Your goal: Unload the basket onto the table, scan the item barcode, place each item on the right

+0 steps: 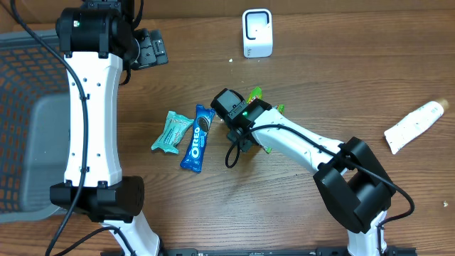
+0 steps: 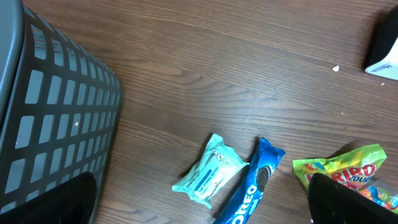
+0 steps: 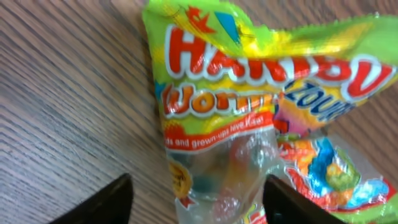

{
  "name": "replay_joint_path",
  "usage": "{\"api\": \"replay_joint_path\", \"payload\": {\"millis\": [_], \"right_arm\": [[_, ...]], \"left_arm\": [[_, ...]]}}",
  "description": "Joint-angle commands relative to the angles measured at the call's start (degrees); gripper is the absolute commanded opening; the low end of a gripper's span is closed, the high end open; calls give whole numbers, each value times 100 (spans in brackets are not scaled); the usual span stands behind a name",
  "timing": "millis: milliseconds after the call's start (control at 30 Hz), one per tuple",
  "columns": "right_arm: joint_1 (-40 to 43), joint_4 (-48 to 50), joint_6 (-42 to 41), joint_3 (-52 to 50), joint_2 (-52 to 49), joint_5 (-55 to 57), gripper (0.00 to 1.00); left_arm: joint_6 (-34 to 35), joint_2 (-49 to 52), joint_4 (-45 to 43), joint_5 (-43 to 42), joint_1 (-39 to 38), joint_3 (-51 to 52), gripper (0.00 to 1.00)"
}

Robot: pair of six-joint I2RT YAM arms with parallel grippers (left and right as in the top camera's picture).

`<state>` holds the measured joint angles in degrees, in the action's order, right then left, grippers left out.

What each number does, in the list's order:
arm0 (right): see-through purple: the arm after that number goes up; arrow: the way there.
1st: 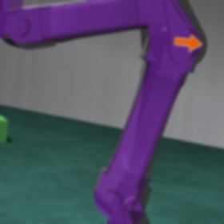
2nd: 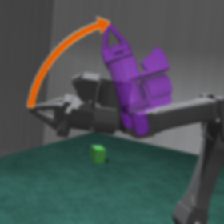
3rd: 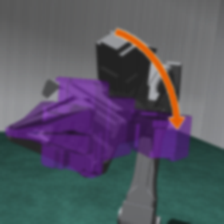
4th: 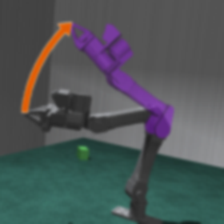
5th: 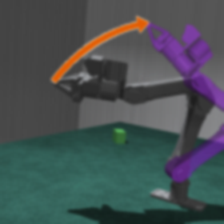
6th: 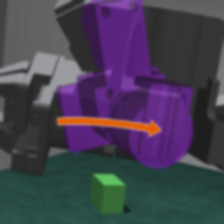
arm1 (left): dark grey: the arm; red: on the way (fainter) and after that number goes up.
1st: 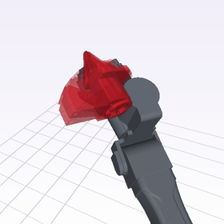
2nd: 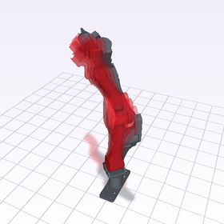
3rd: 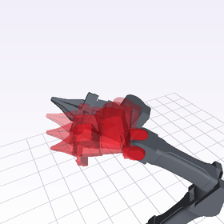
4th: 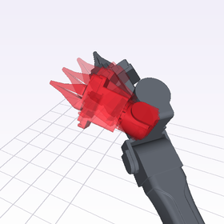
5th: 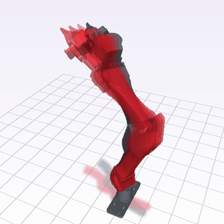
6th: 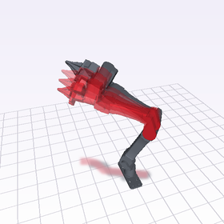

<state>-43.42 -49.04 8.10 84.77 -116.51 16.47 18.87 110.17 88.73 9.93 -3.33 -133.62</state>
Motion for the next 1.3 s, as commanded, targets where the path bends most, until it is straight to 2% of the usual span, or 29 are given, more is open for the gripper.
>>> {"api": "replay_joint_path", "payload": {"millis": [0,200,267,333,433,467,500,567,667,733,800,933,1100,1167,1267], "right_arm": [[44,87,243,-146,-262,-44,64],[66,232,267,-382,-507,197,60],[103,225,262,-387,-527,195,52],[118,227,262,-387,-527,195,41],[122,179,245,-387,-525,142,19],[120,129,245,-385,-525,94,9],[103,63,245,-378,-525,46,4],[55,-55,197,-332,-520,39,4],[-31,-481,-442,-13,-492,-37,4],[-33,-925,-581,400,-426,-691,4],[105,-1309,-621,898,-304,-1904,4],[595,-1462,-1027,1561,-22,-4905,4],[1329,-1008,-2079,1543,55,-7877,4],[1541,-636,-2509,1329,52,-8662,4],[1781,81,-3283,848,44,-9186,4]], "left_arm": [[-90,4,-9,74,20,9,100],[-90,4,-7,74,20,9,100],[-90,4,-9,74,20,9,100],[-90,4,-9,74,20,9,100],[-90,4,-9,74,20,9,99],[-90,4,-7,74,20,9,100],[-90,4,-9,74,20,9,100],[-90,4,-7,74,20,9,100],[-90,4,-9,72,20,9,100],[-90,4,-9,74,20,9,100],[-90,4,-7,74,20,9,100],[-90,4,-9,74,22,9,100],[-90,4,-7,72,15,9,100],[-90,4,-7,74,11,9,99],[-90,4,-7,74,9,9,100]]}}
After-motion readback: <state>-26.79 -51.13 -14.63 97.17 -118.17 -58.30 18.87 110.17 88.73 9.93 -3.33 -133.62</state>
